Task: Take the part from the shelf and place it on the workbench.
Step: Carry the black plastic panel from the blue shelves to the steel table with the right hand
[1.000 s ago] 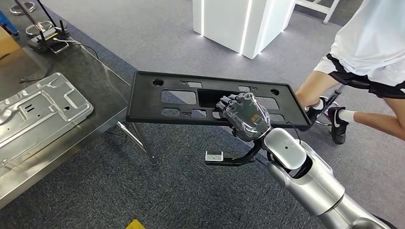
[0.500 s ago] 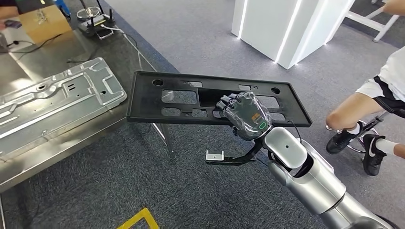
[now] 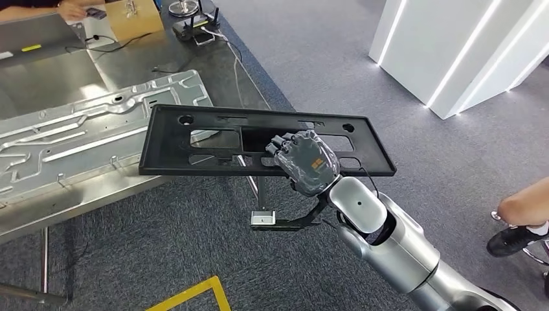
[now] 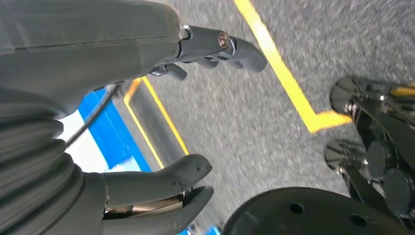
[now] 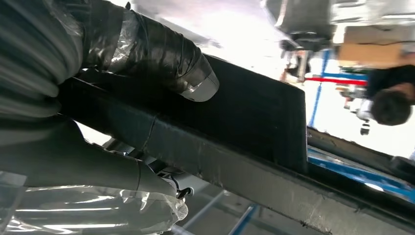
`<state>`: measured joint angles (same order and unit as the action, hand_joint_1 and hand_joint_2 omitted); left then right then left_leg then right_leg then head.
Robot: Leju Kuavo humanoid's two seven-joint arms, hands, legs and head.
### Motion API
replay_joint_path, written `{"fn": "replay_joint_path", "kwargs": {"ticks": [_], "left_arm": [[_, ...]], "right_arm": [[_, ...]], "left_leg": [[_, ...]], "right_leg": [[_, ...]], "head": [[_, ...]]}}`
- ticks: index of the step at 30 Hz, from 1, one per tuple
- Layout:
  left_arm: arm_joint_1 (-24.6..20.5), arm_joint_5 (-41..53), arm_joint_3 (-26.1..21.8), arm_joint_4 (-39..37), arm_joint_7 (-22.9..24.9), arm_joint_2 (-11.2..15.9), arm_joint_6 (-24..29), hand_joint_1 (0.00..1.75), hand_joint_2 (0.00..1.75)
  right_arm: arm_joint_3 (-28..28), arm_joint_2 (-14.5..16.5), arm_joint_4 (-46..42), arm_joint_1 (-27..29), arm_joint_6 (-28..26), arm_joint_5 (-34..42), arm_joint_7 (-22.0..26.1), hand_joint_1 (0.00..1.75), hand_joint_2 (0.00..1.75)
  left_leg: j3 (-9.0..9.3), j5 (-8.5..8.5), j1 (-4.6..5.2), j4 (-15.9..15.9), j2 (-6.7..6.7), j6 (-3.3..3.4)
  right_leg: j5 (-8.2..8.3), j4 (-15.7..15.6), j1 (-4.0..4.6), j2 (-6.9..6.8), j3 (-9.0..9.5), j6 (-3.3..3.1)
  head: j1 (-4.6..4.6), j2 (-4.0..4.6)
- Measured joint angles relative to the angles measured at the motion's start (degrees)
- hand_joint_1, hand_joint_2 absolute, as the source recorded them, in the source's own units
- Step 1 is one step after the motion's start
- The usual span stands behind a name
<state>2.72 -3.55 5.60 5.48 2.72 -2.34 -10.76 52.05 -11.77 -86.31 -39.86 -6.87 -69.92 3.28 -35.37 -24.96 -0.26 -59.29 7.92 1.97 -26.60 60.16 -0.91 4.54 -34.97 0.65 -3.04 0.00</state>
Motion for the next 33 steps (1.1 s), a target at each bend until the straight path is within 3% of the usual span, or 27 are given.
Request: {"fn": "replay_joint_path", "kwargs": {"ticks": [2,3,5,6,8,9,10,11,13,15,17,18,20,22,24,25,26,28,29,31,33], "left_arm": [[0.1,-0.1,0.0,-0.2,0.0,0.1,-0.3,0.0,1.75],[0.2,-0.1,0.0,-0.3,0.0,0.1,-0.4,0.0,1.75],[0.2,-0.1,0.0,-0.5,0.0,0.1,-0.4,0.0,1.75],[0.2,-0.1,0.0,-0.6,0.0,0.1,-0.4,0.0,1.75],[0.0,-0.2,0.0,-0.7,0.1,0.2,-0.4,0.0,1.75],[-0.1,-0.3,0.0,-0.7,0.1,0.2,-0.3,0.0,1.75],[-0.1,-0.3,0.0,-0.7,0.1,0.2,-0.3,0.0,1.75],[-0.1,-0.4,0.0,-0.7,0.1,0.3,-0.3,0.0,1.75],[-0.1,-0.3,0.2,-0.8,0.4,0.4,-0.9,0.0,1.75],[-0.2,-0.1,0.5,-0.8,0.6,0.4,-1.9,0.0,1.75],[-0.2,0.0,0.9,-0.9,0.7,0.3,-2.5,0.0,1.75],[-0.2,0.0,1.0,-0.9,0.7,0.2,-2.6,0.0,1.75],[-0.2,0.0,1.2,-1.0,0.8,0.0,-2.7,0.0,1.75],[-0.4,0.0,1.3,-1.0,0.8,0.0,-2.8,0.0,1.75],[-0.6,-0.1,1.5,-1.0,0.9,0.0,-3.1,0.0,1.75],[-0.6,-0.1,1.6,-1.0,1.0,0.0,-3.4,0.0,1.75],[-0.6,-0.1,1.7,-1.0,1.1,-0.1,-3.6,0.0,1.75],[-0.6,-0.4,2.0,-1.0,1.4,-0.2,-3.8,0.0,1.75],[-0.5,-0.5,2.1,-1.0,1.5,-0.2,-3.8,0.0,1.75],[-0.3,-0.9,2.3,-1.0,1.6,-0.4,-3.9,0.0,1.75],[-0.1,-1.4,2.4,-1.0,1.6,-0.5,-3.9,0.0,1.75]], "right_arm": [[0.3,0.5,0.3,0.0,-0.4,0.0,-0.1,1.75,1.75],[0.4,0.8,0.4,0.0,-0.4,0.0,-0.1,1.75,1.75],[0.4,1.2,0.6,-0.1,-0.6,0.0,-0.2,1.75,1.75],[0.5,1.4,0.7,-0.1,-0.6,0.0,-0.2,1.75,1.75],[0.6,1.6,0.9,-0.1,-0.7,0.0,-0.2,1.75,1.75],[0.8,1.7,1.0,0.0,-0.7,0.0,-0.2,1.75,1.75],[1.0,1.9,1.2,0.0,-0.7,0.0,-0.2,1.75,1.75],[1.1,2.1,1.3,0.0,-0.7,0.0,-0.2,1.75,1.75],[1.3,2.5,1.3,-0.1,-0.7,0.1,-0.2,1.75,1.75],[1.3,2.7,1.3,-0.3,-0.7,0.3,-0.1,1.75,1.75],[1.4,3.0,1.3,-0.6,-0.7,0.4,-0.1,1.75,1.75],[1.4,3.2,1.3,-0.7,-0.7,0.4,0.0,1.75,1.75],[1.4,3.4,1.3,-1.2,-0.7,0.5,0.0,1.75,1.75],[1.4,3.4,1.4,-1.4,-0.7,0.7,0.2,1.75,1.75],[1.4,3.1,1.6,-1.4,-0.5,1.0,0.4,1.75,1.75],[1.4,3.0,1.6,-1.4,-0.4,1.2,0.4,1.75,1.75],[1.4,2.9,1.7,-1.5,-0.4,1.3,0.5,1.75,1.75],[1.4,2.8,1.7,-1.8,0.1,1.5,0.5,1.75,1.75],[1.4,2.7,1.7,-2.1,0.7,1.6,0.4,1.75,1.75],[1.4,2.6,1.8,-2.8,2.3,1.7,0.0,1.75,1.75],[1.4,2.6,1.9,-3.5,3.7,2.0,-0.5,1.75,1.75]], "left_leg": [[-0.39,0.11,-0.22,0.2,1.25,-0.72],[-0.47,-0.05,-0.13,-0.1,0.53,-1.05],[-1.83,-1.72,0.1,-3.1,-3.27,-1.63],[-3.36,-3.21,0.05,-6.3,-5.49,-1.88],[-7.24,-5.8,-0.33,-13.2,-7.2,-2.37],[-8.36,-5.93,-0.5,-15.0,-7.46,-2.56],[-8.36,-4.98,-0.65,-14.6,-7.68,-2.71],[-7.09,-3.1,-0.74,-11.9,-8.13,-2.79],[-3.16,0.32,-0.54,-4.1,-10.5,-2.7],[-1.27,1.2,-0.16,-0.1,-11.92,-2.12],[-1.33,0.92,-0.04,0.0,-10.68,-1.34],[-1.23,0.89,-0.14,0.2,-9.97,-1.02],[-0.88,0.91,-0.39,0.4,-8.67,-0.27],[-0.71,0.86,-0.38,0.5,-7.3,0.25],[-0.58,0.76,-0.14,0.4,-5.55,0.47],[-0.46,0.72,-0.01,0.4,-4.63,0.52],[-0.26,0.66,0.13,0.4,-3.71,0.55],[0.16,0.47,0.42,0.4,-2.42,0.55],[0.21,0.37,0.49,0.3,-1.92,0.47],[0.03,0.3,0.38,0.3,-1.27,0.06],[-0.01,0.25,0.2,0.4,-1.08,-0.13]], "right_leg": [[-0.2,-0.7,0.01,-0.95,0.41,-0.3],[-0.16,-1.1,-0.07,-1.65,0.75,-0.59],[-0.05,-1.9,-0.33,-3.16,1.62,-1.22],[-0.15,-2.1,-0.24,-3.96,1.97,-1.41],[-0.53,-2.1,-0.19,-5.77,2.36,-1.5],[-0.76,-2.1,-0.22,-6.7,2.53,-1.42],[-1.0,-2.1,-0.27,-7.58,2.73,-1.32],[-1.28,-2.0,-0.33,-8.38,3.01,-1.15],[-1.93,-1.8,-0.2,-9.72,3.63,-0.59],[-2.48,-1.8,0.26,-10.84,4.04,0.06],[-2.82,-2.0,0.51,-11.99,4.48,0.64],[-3.15,-1.9,0.42,-11.73,4.7,0.98],[-5.03,0.8,0.08,-8.87,3.75,1.42],[-8.42,8.1,0.01,-5.67,-0.06,1.37],[-9.98,14.4,0.17,-4.89,-4.02,1.15],[-8.99,14.7,0.24,-4.75,-4.75,0.93],[-6.88,12.7,0.35,-4.46,-4.38,0.58],[-1.89,5.2,0.65,-3.34,-1.79,-0.54],[-0.46,2.0,0.77,-2.79,-0.58,-0.98],[-0.07,-0.7,1.01,-2.4,0.4,-1.4],[0.04,-1.3,1.03,-2.42,0.66,-1.08]], "head": [[0.03,0.0],[-0.01,0.0],[-0.19,0.0],[-0.28,0.0],[-0.32,0.0],[-0.32,0.0],[-0.32,0.0],[-0.32,0.0],[-0.33,0.0],[-0.29,0.0],[-0.26,0.0],[-0.26,0.0],[-0.23,0.0],[-0.2,0.0],[-0.19,0.0],[-0.19,0.0],[-0.19,0.0],[-0.2,0.0],[-0.2,0.0],[-0.21,0.0],[-0.2,0.0]]}}
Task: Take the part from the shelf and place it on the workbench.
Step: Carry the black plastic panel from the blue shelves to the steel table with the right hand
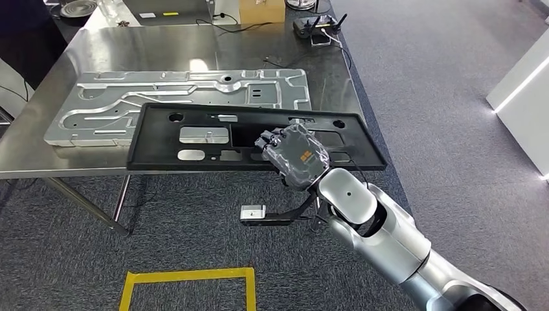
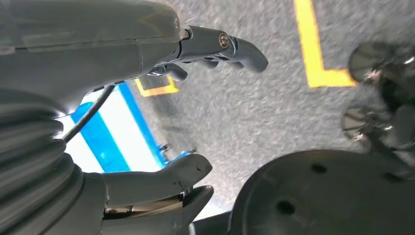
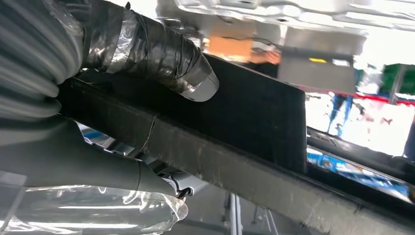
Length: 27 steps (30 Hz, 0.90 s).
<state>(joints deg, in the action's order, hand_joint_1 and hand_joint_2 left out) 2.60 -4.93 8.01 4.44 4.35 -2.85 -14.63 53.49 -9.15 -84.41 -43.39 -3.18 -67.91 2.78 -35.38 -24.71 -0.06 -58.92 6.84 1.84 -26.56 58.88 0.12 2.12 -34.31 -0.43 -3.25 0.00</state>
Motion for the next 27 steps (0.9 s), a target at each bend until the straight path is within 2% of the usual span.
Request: {"fn": "replay_joint_path", "kwargs": {"ticks": [3,11,15,21,27], "left_arm": [[0.1,-0.4,0.1,0.0,0.0,-0.2,0.0,0.0,1.75],[-0.1,-1.0,0.1,0.0,0.1,-0.2,0.1,0.0,1.75],[-0.1,-1.1,0.1,0.0,0.1,-0.2,0.1,0.0,1.75],[-0.1,-1.2,0.2,0.0,0.1,-0.3,0.1,0.0,1.75],[-0.2,-1.3,0.2,0.0,0.1,-0.3,0.2,0.0,1.75]], "right_arm": [[0.0,-0.1,0.4,-1.0,1.2,0.3,-0.4,1.75,1.75],[0.3,-0.1,1.1,-1.9,2.4,0.3,-0.4,1.75,1.75],[0.8,-0.1,1.3,-2.3,2.7,0.3,-0.4,1.75,1.75],[1.2,-0.1,1.6,-2.7,3.1,0.3,-0.4,1.75,1.75],[1.4,-0.1,1.6,-2.9,3.2,0.4,-0.2,1.75,1.75]], "left_leg": [[0.24,-0.05,-0.01,0.2,-0.25,0.12],[0.57,-0.08,-0.04,0.6,-0.52,-0.06],[0.57,-0.07,-0.04,0.6,-0.52,-0.31],[0.56,-0.08,-0.02,0.6,-0.52,-0.32],[0.45,-0.33,0.39,0.2,-0.54,0.2]], "right_leg": [[0.11,-0.3,-0.03,0.21,0.13,0.43],[0.03,-0.2,0.05,0.49,0.15,0.18],[0.01,-0.2,0.04,0.5,0.16,0.16],[0.0,-0.2,-0.16,0.5,0.19,0.17],[0.01,-0.5,-0.43,0.58,0.3,0.72]], "head": [[0.01,0.0],[0.01,0.0],[0.01,0.0],[0.01,0.0],[0.01,0.0]]}}
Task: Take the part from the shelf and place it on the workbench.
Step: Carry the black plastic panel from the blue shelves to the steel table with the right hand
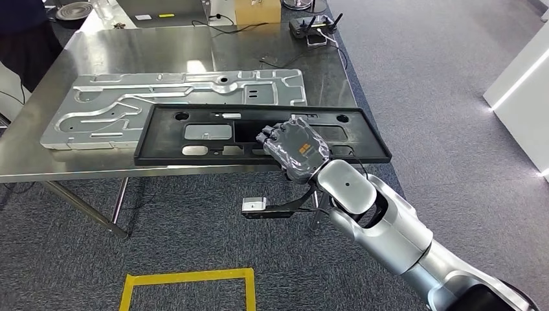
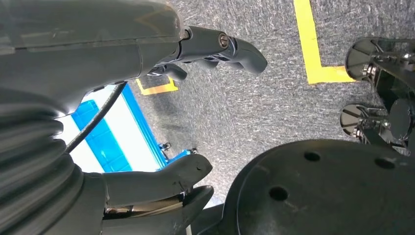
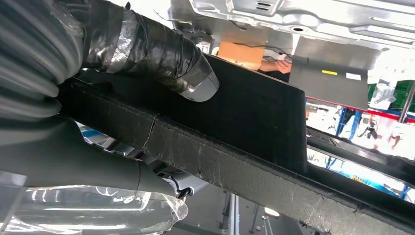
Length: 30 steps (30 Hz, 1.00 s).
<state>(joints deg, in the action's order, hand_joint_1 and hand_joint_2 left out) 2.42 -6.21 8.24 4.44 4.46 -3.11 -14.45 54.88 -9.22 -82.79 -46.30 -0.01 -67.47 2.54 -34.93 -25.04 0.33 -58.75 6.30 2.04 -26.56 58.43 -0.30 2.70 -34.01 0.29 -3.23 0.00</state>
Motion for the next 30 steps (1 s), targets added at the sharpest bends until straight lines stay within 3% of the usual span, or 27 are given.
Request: {"fn": "replay_joint_path", "kwargs": {"ticks": [2,4,5,7,8,9,10,12,14,17,19,20,22,24,25,26,28,30], "left_arm": [[0.0,0.0,0.0,0.0,0.0,-0.1,0.0,0.0,1.75],[-0.1,0.0,0.1,0.0,0.0,-0.3,0.0,0.0,1.75],[-0.1,0.0,0.1,0.0,0.0,-0.3,0.0,0.0,1.75],[0.0,0.0,0.2,0.0,0.0,-0.4,0.1,0.0,1.75],[0.0,0.0,0.2,0.0,0.0,-0.4,0.1,0.0,1.75],[0.0,-0.1,0.2,0.0,0.0,-0.4,0.2,0.0,1.75],[0.0,-0.2,0.2,0.0,0.0,-0.4,0.2,0.0,1.75],[-0.1,-0.4,0.3,0.0,-0.1,-0.5,0.4,0.0,1.75],[-0.1,-0.6,0.3,0.0,-0.2,-0.5,0.5,0.0,1.75],[-0.1,-0.9,0.5,0.0,-0.3,-0.5,0.6,0.0,1.75],[-0.1,-1.0,0.6,0.0,-0.5,-0.5,0.8,0.0,1.75],[-0.1,-1.0,0.7,0.0,-0.6,-0.4,0.9,0.0,1.75],[-0.1,-1.2,0.9,0.0,-0.7,-0.4,1.0,0.0,1.75],[-0.1,-1.3,1.0,0.0,-0.9,-0.4,1.1,0.0,1.75],[-0.1,-1.4,1.0,0.0,-0.9,-0.4,1.1,0.0,1.75],[-0.1,-1.5,1.0,0.0,-0.9,-0.4,1.2,0.0,1.75],[0.0,-1.5,1.0,0.0,-1.0,-0.4,1.2,0.0,1.75],[0.1,-1.6,1.1,-0.1,-1.0,-0.5,1.2,0.0,1.75]], "right_arm": [[0.0,0.0,0.0,-0.2,0.0,0.1,0.0,1.75,1.75],[0.0,0.0,0.0,-0.5,0.0,0.1,0.1,1.75,1.75],[-0.1,0.0,0.0,-0.7,0.0,0.1,0.1,1.75,1.75],[0.0,0.0,0.0,-1.0,0.1,0.1,0.2,1.75,1.75],[0.0,0.0,0.1,-1.0,0.1,0.1,0.2,1.75,1.75],[0.0,0.0,0.1,-0.9,0.1,0.2,0.2,1.75,1.75],[0.1,0.0,0.2,-1.0,0.2,0.2,0.2,1.75,1.75],[0.1,0.0,0.2,-1.1,0.3,0.3,0.3,1.75,1.75],[0.1,0.0,0.3,-1.4,0.4,0.5,0.4,1.75,1.75],[0.2,0.1,0.3,-1.6,0.7,0.8,0.5,1.75,1.75],[0.2,0.2,0.4,-1.8,0.8,0.9,0.5,1.75,1.75],[0.2,0.3,0.4,-1.9,0.9,1.0,0.5,1.75,1.75],[0.3,0.4,0.4,-2.0,1.0,1.1,0.5,1.75,1.75],[0.5,0.4,0.6,-2.0,1.1,1.1,0.6,1.75,1.75],[0.6,0.4,0.6,-2.0,1.1,1.1,0.6,1.75,1.75],[0.7,0.4,0.6,-2.0,1.1,1.1,0.6,1.75,1.75],[0.8,0.5,0.6,-2.1,1.2,1.2,0.6,1.75,1.75],[0.8,0.5,0.7,-2.2,1.3,1.3,0.6,1.75,1.75]], "left_leg": [[0.19,0.16,-0.17,0.3,-0.16,0.34],[0.69,0.53,-0.57,1.1,-0.59,0.84],[0.92,0.68,-0.77,1.5,-0.84,1.08],[0.99,0.62,-0.74,1.5,-1.24,1.32],[1.0,0.51,-0.74,1.5,-1.38,1.32],[1.01,0.36,-0.73,1.4,-1.49,1.27],[1.05,0.18,-0.75,1.3,-1.53,1.15],[1.15,-0.34,-0.77,0.7,-1.52,0.8],[1.04,-0.95,-0.67,0.1,-1.42,0.22],[1.03,-1.44,-0.67,0.1,-1.2,-0.75],[0.79,-2.14,-0.71,-1.0,-2.28,-1.47],[-0.1,-3.15,-0.74,-3.0,-3.28,-1.87],[-3.77,-6.02,-0.97,-10.0,-5.2,-2.59],[-7.45,-7.11,-1.28,-15.6,-5.78,-3.07],[-7.98,-5.99,-1.42,-15.5,-5.9,-3.23],[-7.33,-3.84,-1.55,-13.3,-6.03,-3.33],[-4.2,0.53,-1.56,-5.7,-6.57,-3.45],[-2.15,1.6,-1.27,-1.4,-6.92,-2.94]], "right_leg": [[-0.02,-0.1,0.04,0.12,0.09,0.29],[-1.11,1.3,0.26,-0.49,-0.42,0.6],[-2.49,3.6,0.31,-1.01,-1.43,0.75],[-6.01,10.9,0.07,-1.8,-5.15,1.04],[-7.02,14.1,-0.12,-1.93,-6.92,1.22],[-7.01,15.7,-0.3,-1.98,-7.95,1.38],[-5.86,15.1,-0.45,-2.01,-7.85,1.48],[-1.86,8.3,-0.64,-1.87,-4.74,1.37],[0.28,2.1,-0.5,-1.5,-1.72,0.95],[0.14,0.6,-0.29,-1.53,-0.92,0.2],[0.09,0.0,-0.5,-1.95,-0.24,-0.43],[0.02,-0.3,-0.68,-2.24,0.23,-0.75],[-0.47,-0.4,-0.69,-2.83,1.06,-1.15],[-1.2,-0.4,-0.73,-3.4,1.83,-1.17],[-1.62,-0.4,-0.8,-3.63,2.3,-1.04],[-2.11,-0.3,-0.92,-3.82,2.88,-0.84],[-3.18,-0.2,-1.03,-4.13,4.0,-0.22],[-3.92,-0.2,-0.82,-4.32,4.6,0.49]], "head": [[0.0,0.0],[0.03,0.0],[0.05,0.0],[0.06,0.0],[0.06,0.0],[0.05,0.0],[0.06,0.0],[0.05,0.0],[0.05,0.0],[0.05,0.0],[0.02,0.0],[-0.01,0.0],[-0.08,0.0],[-0.07,0.0],[-0.07,0.0],[-0.07,0.0],[-0.08,0.0],[-0.04,0.0]]}}
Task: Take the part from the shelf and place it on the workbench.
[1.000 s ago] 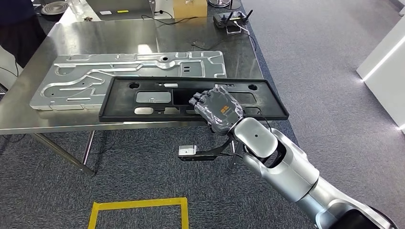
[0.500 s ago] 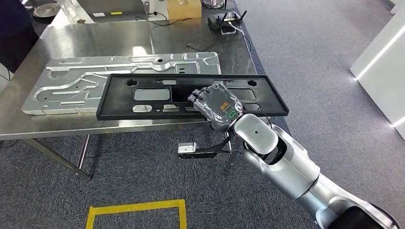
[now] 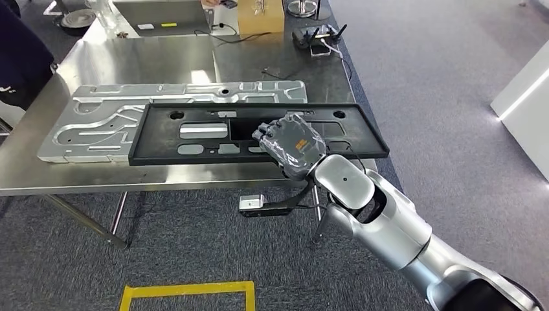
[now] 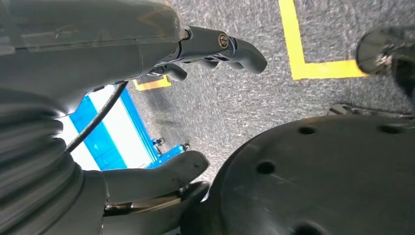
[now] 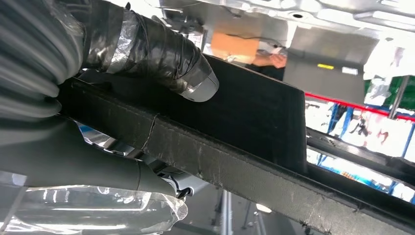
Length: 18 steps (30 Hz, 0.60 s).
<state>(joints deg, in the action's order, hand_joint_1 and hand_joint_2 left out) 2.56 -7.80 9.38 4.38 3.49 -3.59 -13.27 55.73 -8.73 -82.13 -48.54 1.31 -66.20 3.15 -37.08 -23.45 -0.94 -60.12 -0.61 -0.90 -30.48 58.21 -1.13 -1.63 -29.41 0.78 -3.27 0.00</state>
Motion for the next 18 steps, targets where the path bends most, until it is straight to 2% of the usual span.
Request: {"fn": "replay_joint_path", "kwargs": {"ticks": [2,4,5,6,8,9,10,11,12,13,14,15,16,18], "left_arm": [[0.0,-0.1,0.1,0.0,0.0,0.0,0.0,0.0,1.75],[0.0,-0.2,0.1,0.0,-0.1,0.0,0.0,0.0,1.75],[-0.1,-0.3,0.1,0.0,-0.1,0.0,0.0,0.0,1.75],[-0.1,-0.3,0.1,0.0,-0.1,0.0,0.0,0.0,1.75],[-0.3,-0.4,0.1,0.0,-0.1,0.0,0.1,0.0,1.75],[-0.3,-0.5,0.1,0.0,-0.1,0.0,0.1,0.0,1.75],[-0.3,-0.6,0.1,0.0,-0.2,0.0,0.1,0.0,1.75],[-0.3,-0.6,0.2,0.0,-0.2,0.0,0.1,0.0,1.75],[-0.3,-0.6,0.2,0.0,-0.2,-0.1,0.1,0.0,1.75],[-0.3,-0.7,0.2,0.0,-0.2,-0.2,0.1,0.0,1.75],[-0.3,-0.8,0.2,0.0,-0.2,-0.4,0.1,0.0,1.75],[-0.3,-0.9,0.2,0.0,-0.2,-0.5,0.2,0.0,1.75],[-0.3,-1.0,0.2,0.0,-0.2,-0.6,0.2,0.0,1.75],[-0.4,-1.1,0.2,0.0,-0.2,-0.5,0.3,0.0,1.75]], "right_arm": [[0.0,0.0,0.0,-0.1,0.1,0.0,0.0,1.75,1.75],[0.0,0.1,0.0,-0.3,0.3,0.1,0.0,1.75,1.75],[0.0,0.1,0.0,-0.4,0.3,0.1,0.0,1.75,1.75],[0.0,0.1,0.0,-0.5,0.4,0.2,0.1,1.75,1.75],[0.1,0.1,0.2,-0.6,0.6,0.3,0.1,1.75,1.75],[0.1,0.1,0.3,-0.5,0.7,0.4,0.1,1.75,1.75],[0.1,0.0,0.4,-0.5,0.7,0.5,0.1,1.75,1.75],[0.1,0.0,0.5,-0.5,0.8,0.5,0.1,1.75,1.75],[0.1,0.0,0.5,-0.5,0.8,0.6,0.1,1.75,1.75],[0.1,0.0,0.5,-0.5,0.8,0.6,0.1,1.75,1.75],[0.1,0.0,0.6,-0.6,0.8,0.6,0.1,1.75,1.75],[0.1,0.0,0.6,-0.7,0.9,0.7,0.2,1.75,1.75],[0.1,0.0,0.7,-0.8,0.9,0.7,0.3,1.75,1.75],[0.1,0.1,0.8,-0.9,1.0,0.7,0.4,1.75,1.75]], "left_leg": [[0.28,-0.76,0.17,0.5,0.23,0.97],[0.98,-1.12,0.08,0.9,0.63,1.88],[1.48,-1.32,0.05,1.1,0.79,2.31],[2.02,-1.58,0.05,1.3,0.94,2.72],[2.8,-2.3,0.28,1.3,1.22,3.25],[3.27,-2.71,0.45,1.3,1.43,3.39],[3.84,-3.15,0.66,1.3,1.65,3.49],[4.52,-3.61,0.91,1.3,1.87,3.54],[5.28,-4.12,1.15,1.4,2.05,3.57],[5.89,-4.64,1.29,1.4,2.18,3.57],[6.38,-5.1,1.37,1.5,2.33,3.48],[6.68,-5.45,1.32,1.7,2.43,3.29],[6.92,-5.49,1.23,1.8,2.47,3.02],[7.41,-5.2,1.19,1.8,2.37,2.38]], "right_leg": [[-0.07,0.0,0.14,-0.11,0.29,0.59],[-0.03,1.7,-0.05,0.12,-0.27,1.03],[-0.39,3.9,-0.14,0.39,-1.48,1.15],[-1.22,7.1,-0.16,0.69,-3.44,1.24],[-3.77,14.0,-0.02,1.02,-8.36,1.2],[-4.61,16.0,0.1,1.07,-10.39,1.08],[-4.45,16.3,0.26,1.09,-11.59,0.83],[-3.06,14.7,0.48,1.13,-11.83,0.4],[-0.47,11.5,0.83,1.21,-11.24,-0.26],[2.66,7.8,1.31,1.42,-10.35,-1.21],[4.91,4.6,1.74,1.62,-9.54,-2.03],[6.39,2.3,2.12,1.8,-8.92,-2.63],[6.94,1.0,2.41,1.96,-8.56,-3.05],[6.87,-0.4,2.24,1.87,-7.39,-3.26]], "head": [[0.02,0.0],[0.03,0.0],[0.05,0.0],[0.07,0.0],[0.09,0.0],[0.09,0.0],[0.08,0.0],[0.09,0.0],[0.09,0.0],[0.08,0.0],[0.06,0.0],[0.04,0.0],[0.06,0.0],[0.13,0.0]]}}
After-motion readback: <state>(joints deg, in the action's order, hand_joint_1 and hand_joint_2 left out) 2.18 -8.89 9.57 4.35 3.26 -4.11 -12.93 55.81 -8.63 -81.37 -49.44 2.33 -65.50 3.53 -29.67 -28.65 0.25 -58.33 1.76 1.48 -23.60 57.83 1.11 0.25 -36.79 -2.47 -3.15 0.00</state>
